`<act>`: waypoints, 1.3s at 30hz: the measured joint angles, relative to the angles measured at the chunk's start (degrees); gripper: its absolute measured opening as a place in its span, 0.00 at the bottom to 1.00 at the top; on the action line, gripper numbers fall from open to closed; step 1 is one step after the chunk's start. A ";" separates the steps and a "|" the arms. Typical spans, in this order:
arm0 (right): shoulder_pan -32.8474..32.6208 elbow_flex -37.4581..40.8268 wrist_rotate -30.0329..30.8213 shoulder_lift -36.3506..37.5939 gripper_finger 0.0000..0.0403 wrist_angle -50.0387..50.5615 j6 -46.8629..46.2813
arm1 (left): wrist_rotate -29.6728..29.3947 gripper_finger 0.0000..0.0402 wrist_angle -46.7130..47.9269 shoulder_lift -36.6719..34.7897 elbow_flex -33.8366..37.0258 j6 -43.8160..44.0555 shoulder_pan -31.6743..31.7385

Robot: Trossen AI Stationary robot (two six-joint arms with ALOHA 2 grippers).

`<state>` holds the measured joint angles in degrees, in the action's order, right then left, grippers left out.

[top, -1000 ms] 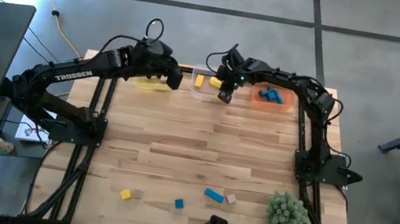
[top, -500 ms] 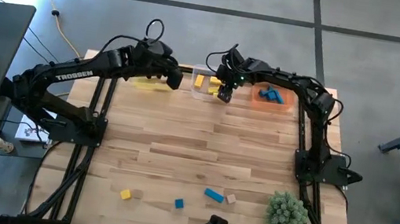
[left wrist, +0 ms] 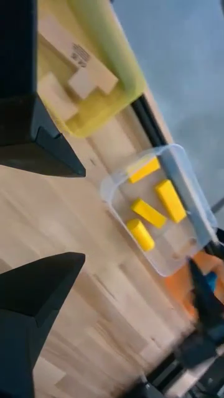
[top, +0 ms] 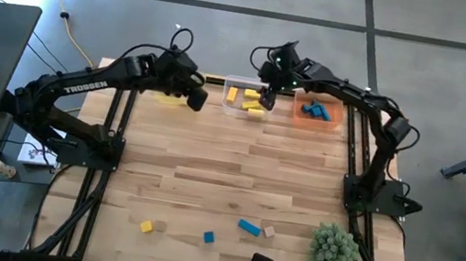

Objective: Sort & place blocks by color
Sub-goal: Put the left brown block into the yellow bin

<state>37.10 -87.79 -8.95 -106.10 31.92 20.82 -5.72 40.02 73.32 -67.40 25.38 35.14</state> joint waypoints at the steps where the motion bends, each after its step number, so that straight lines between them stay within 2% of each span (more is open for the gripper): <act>1: -0.01 0.00 -0.02 0.97 0.48 -0.01 -0.01 | 0.23 0.50 1.25 0.00 -0.31 0.28 -0.01; 8: -0.02 -0.02 -0.06 6.79 0.48 -0.02 -4.65 | 10.75 0.50 6.08 -0.04 -0.70 -0.03 -1.68; 10: -0.02 -0.02 -0.24 8.04 0.48 0.03 -6.57 | 11.73 0.50 7.63 -0.04 -0.70 -1.38 -3.36; 18: -0.88 -0.02 -1.05 11.27 0.48 2.87 -15.85 | 11.55 0.50 15.73 -0.04 -0.70 -4.37 -13.64; 25: -5.41 -0.02 -1.18 12.83 0.48 6.28 -20.88 | 10.98 0.50 19.36 -0.04 -0.65 -4.37 -24.21; 32: -12.20 -0.02 -0.85 12.87 0.48 8.47 -23.98 | 9.18 0.50 18.61 -0.04 5.07 -2.70 -35.58; 39: -18.03 -0.02 2.30 12.83 0.48 8.87 -28.13 | 5.64 0.50 12.45 -0.04 11.67 4.07 -46.47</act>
<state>19.07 -87.81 -6.65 -93.27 40.80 -7.31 -0.08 52.47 73.28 -55.73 29.45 -11.33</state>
